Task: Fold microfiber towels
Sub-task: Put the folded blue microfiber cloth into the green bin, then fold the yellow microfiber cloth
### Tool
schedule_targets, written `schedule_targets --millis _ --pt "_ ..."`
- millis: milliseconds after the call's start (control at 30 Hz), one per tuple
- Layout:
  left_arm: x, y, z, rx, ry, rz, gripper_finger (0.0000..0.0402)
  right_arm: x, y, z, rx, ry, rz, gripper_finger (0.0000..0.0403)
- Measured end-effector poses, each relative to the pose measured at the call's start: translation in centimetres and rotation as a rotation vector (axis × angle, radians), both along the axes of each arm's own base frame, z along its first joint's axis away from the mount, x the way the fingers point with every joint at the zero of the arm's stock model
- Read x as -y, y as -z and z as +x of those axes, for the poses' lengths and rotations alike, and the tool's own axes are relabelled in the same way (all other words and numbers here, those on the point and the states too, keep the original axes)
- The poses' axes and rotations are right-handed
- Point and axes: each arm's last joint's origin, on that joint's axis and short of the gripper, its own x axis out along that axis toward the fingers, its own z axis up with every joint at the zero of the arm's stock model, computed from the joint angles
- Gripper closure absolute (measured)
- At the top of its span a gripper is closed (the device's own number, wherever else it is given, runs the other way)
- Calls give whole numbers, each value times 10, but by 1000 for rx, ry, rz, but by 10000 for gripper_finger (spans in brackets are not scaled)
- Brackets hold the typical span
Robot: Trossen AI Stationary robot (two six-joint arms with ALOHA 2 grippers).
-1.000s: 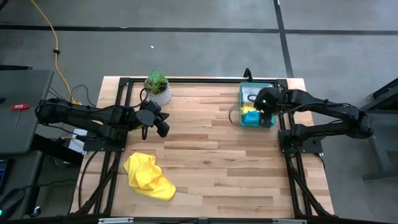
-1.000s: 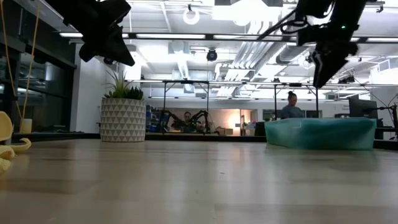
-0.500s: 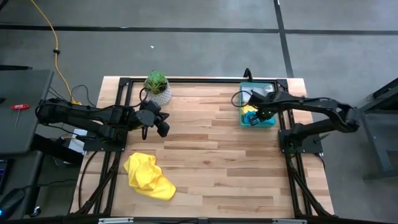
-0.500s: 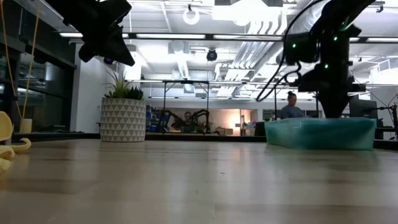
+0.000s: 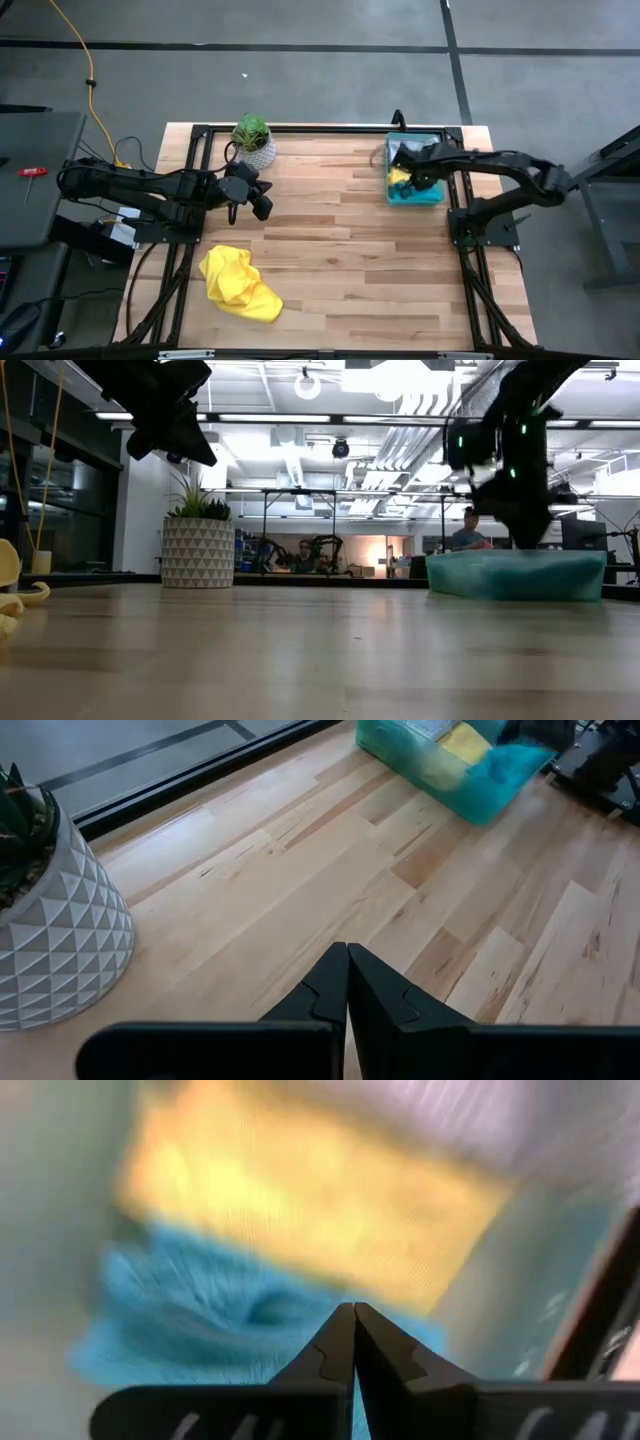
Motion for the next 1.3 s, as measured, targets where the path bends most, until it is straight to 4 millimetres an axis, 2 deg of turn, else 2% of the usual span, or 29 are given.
schedule_targets --millis 133,233,333,433,533,700,833,933,1000,1200,1300 --pt "1 1 1 2 41 -37 402 -6 -46 -4 191 0 -190 402" --pt "3 1 1 -1 95 -75 402 -18 -75 -6 451 -37 -304 402" --pt "4 2 1 -3 119 -99 400 -33 -93 -7 743 -74 -349 402" --pt "4 3 1 -14 134 -115 388 -48 -101 -6 985 -105 -341 398" --pt "4 -1 0 -44 187 -140 363 -61 -102 0 1117 -158 -307 379" --pt "2 -18 -1 -73 311 -196 293 -85 -104 23 1242 -332 -276 306" --pt "12 -36 0 -85 446 -266 237 -101 -101 46 1286 -492 -310 238" --pt "32 -36 2 -165 544 -365 207 -107 -93 57 1261 -546 -315 201" --pt "51 -29 3 -240 582 -426 198 -108 -86 62 1231 -551 -303 186" --pt "121 2 5 -461 634 -488 197 -108 -74 71 1181 -532 -268 178" --pt "153 21 2 -530 620 -441 200 -108 -71 73 1171 -535 -264 178"
